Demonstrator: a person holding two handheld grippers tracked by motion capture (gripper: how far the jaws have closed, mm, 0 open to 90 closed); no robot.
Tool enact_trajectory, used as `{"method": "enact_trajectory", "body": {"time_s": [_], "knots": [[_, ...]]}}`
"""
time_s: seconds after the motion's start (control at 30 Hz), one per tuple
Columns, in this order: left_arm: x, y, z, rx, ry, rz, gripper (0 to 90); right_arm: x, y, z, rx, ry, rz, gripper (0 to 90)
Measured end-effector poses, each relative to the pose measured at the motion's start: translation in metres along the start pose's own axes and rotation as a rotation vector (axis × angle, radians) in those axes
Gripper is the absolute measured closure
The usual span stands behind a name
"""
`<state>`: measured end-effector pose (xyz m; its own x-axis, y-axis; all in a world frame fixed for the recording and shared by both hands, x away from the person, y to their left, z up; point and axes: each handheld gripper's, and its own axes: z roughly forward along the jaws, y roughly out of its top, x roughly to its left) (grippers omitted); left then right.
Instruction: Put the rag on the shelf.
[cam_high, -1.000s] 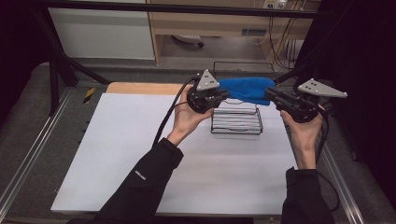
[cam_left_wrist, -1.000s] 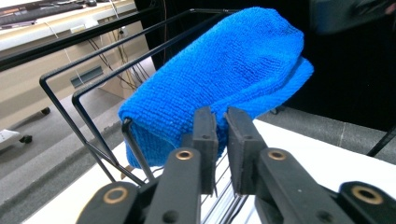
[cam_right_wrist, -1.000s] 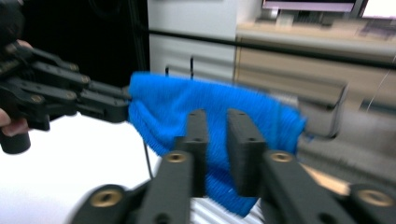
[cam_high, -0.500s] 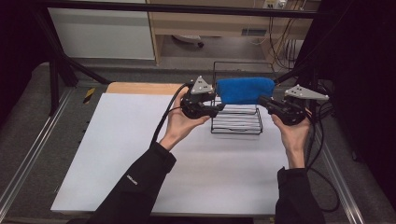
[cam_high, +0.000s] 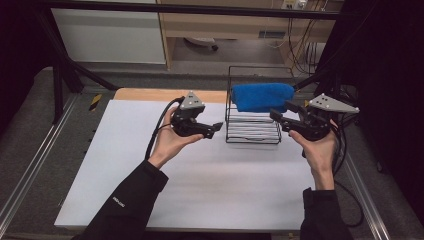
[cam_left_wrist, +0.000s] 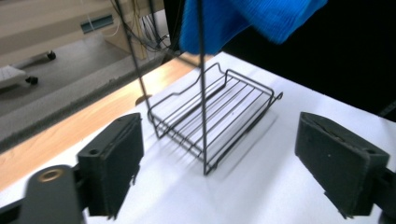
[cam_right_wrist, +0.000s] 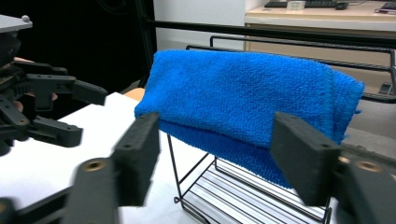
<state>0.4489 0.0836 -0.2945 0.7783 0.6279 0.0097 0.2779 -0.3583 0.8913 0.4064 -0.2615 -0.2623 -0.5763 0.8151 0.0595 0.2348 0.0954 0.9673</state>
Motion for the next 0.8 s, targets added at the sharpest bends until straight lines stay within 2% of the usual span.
{"method": "enact_trajectory", "body": {"time_s": [0.17, 0.33, 0.63, 0.8], "knots": [[0.008, -0.018, -0.018, 0.014, 0.027, -0.014, 10.2, 0.006, -0.005, 0.000, 0.016, -0.006, 0.002, 18.2], [0.016, -0.039, -0.035, 0.038, 0.067, -0.024, 7.8, 0.010, -0.016, 0.004, 0.042, 0.017, 0.003, 10.9], [0.031, -0.086, -0.065, 0.062, 0.093, -0.061, 7.8, 0.015, -0.044, 0.008, 0.092, 0.041, 0.024, 5.2], [0.040, -0.117, -0.079, 0.095, 0.111, -0.080, 7.8, 0.018, -0.060, 0.008, 0.110, 0.051, 0.024, 4.1]]}}
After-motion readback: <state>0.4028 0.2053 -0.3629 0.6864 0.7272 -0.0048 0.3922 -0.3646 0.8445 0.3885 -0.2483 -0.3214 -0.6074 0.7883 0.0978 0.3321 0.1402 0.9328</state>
